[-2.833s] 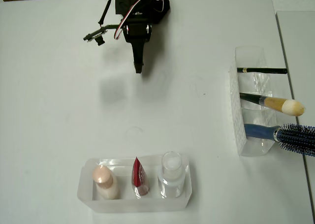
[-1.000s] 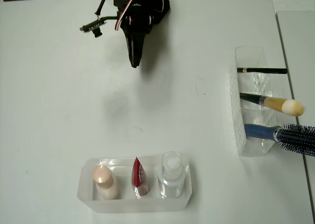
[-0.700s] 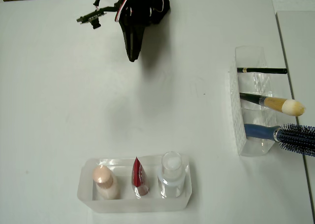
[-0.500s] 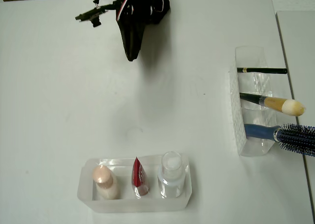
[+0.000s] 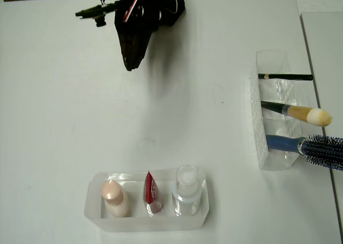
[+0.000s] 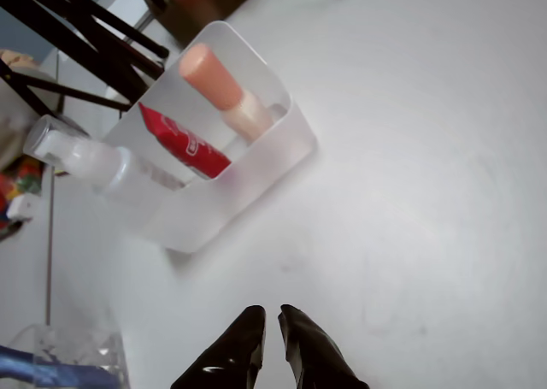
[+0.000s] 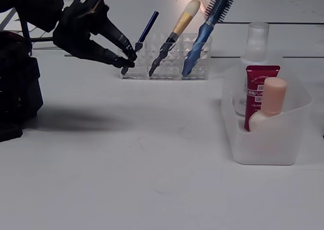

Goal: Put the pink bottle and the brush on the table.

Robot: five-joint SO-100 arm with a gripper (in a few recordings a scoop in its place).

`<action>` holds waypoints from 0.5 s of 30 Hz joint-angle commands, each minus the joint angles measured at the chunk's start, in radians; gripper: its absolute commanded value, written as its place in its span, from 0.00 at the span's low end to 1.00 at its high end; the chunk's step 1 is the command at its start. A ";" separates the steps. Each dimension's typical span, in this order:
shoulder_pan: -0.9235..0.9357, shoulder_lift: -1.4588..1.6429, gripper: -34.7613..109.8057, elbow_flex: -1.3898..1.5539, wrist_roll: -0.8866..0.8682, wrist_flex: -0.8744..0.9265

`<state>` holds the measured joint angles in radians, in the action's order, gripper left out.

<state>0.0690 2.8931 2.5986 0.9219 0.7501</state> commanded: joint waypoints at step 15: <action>0.012 -0.242 0.24 -0.038 0.397 -0.367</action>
<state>0.0690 2.6768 2.5802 1.2747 0.4418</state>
